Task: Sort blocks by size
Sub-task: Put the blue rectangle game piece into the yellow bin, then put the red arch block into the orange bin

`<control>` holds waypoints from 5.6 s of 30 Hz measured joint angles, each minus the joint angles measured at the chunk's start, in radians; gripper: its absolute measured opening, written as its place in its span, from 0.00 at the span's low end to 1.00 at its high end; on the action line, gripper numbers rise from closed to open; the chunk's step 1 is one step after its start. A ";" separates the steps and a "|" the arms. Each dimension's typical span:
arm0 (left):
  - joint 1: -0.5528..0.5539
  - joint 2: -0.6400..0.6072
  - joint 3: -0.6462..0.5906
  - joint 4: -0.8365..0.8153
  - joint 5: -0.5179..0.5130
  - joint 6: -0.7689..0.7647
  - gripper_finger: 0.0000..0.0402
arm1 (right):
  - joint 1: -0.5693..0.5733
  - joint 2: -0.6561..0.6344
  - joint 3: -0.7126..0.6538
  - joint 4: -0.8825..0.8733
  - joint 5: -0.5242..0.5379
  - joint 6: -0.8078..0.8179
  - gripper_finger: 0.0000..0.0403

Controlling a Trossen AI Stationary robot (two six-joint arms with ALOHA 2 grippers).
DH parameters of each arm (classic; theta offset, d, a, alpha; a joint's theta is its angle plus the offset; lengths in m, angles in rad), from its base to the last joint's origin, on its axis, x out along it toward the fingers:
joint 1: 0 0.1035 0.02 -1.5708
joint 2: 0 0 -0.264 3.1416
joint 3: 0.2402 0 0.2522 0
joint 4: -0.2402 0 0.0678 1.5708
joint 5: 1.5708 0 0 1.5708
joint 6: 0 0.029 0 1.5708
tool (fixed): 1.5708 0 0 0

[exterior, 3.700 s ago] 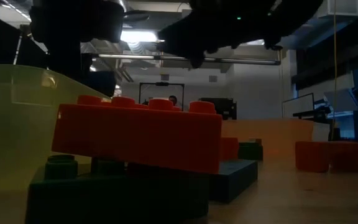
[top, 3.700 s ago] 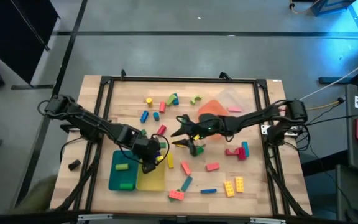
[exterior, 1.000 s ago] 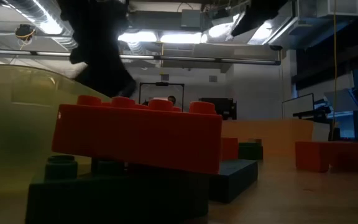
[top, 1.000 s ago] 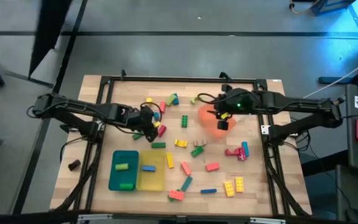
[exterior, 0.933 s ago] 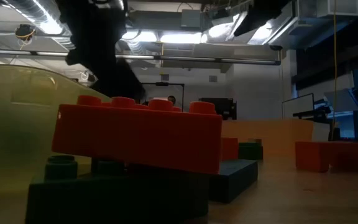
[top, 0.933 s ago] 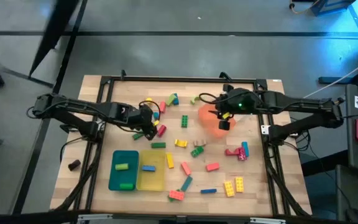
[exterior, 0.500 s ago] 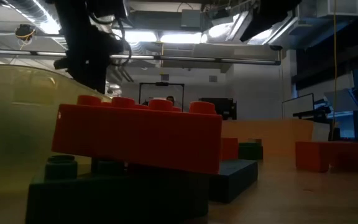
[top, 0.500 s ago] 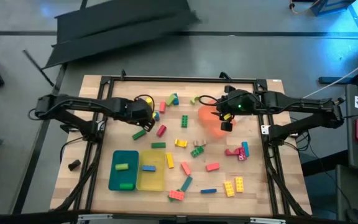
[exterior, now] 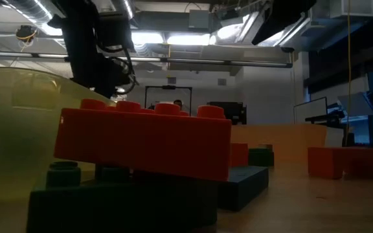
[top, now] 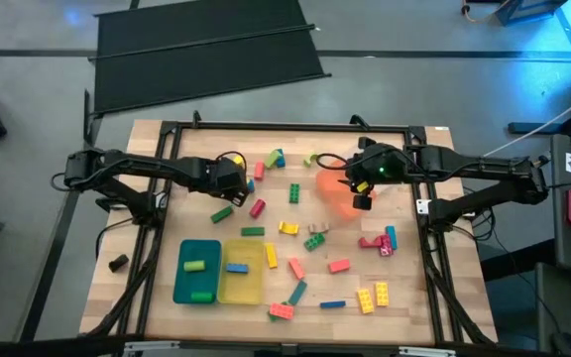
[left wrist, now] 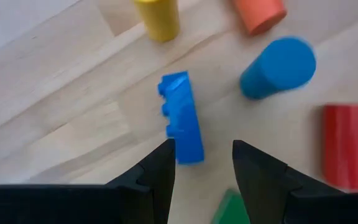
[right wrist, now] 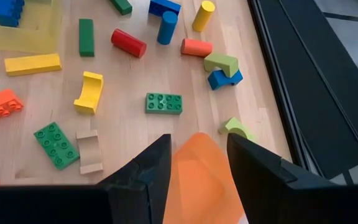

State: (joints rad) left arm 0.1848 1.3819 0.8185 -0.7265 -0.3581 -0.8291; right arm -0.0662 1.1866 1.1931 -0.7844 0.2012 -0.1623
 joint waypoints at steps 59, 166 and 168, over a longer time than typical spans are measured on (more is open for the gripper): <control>-0.214 -0.197 0.047 0.218 0.271 0.173 0.19 | 0.002 0.001 -0.008 -0.133 -0.143 0.207 0.39; 0.275 0.008 0.046 0.666 0.241 0.862 0.38 | 0.399 -0.460 -0.505 -0.409 0.050 0.908 0.39; 0.275 0.008 0.046 0.667 0.242 0.848 0.38 | 0.399 -0.456 -0.505 -0.375 0.039 0.863 0.39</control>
State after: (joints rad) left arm 0.4599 1.3895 0.8650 -0.0597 -0.1166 0.0192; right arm 0.3332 0.7307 0.6884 -1.1597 0.2399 0.7010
